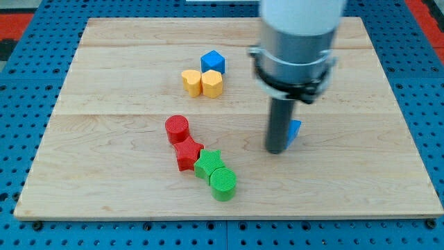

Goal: Slide blue triangle closer to the yellow hexagon

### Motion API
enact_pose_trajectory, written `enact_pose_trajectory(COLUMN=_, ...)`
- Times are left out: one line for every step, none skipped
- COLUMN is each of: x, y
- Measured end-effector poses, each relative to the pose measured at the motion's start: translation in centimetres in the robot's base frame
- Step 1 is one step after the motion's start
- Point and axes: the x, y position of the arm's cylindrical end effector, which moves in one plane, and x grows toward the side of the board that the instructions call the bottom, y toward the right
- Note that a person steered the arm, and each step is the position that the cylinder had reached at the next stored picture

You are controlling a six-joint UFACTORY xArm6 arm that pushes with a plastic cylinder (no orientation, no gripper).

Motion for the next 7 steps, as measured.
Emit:
enact_pose_trajectory(x=2.7, y=3.7)
enact_pose_trajectory(x=-0.9, y=4.3)
enact_pose_trajectory(x=-3.6, y=-2.3)
enact_pose_trajectory(x=-6.1, y=-10.1)
enact_pose_trajectory(x=-9.2, y=-12.8)
enact_pose_trajectory(x=-10.7, y=-12.4)
enact_pose_trajectory(x=-7.3, y=-11.5)
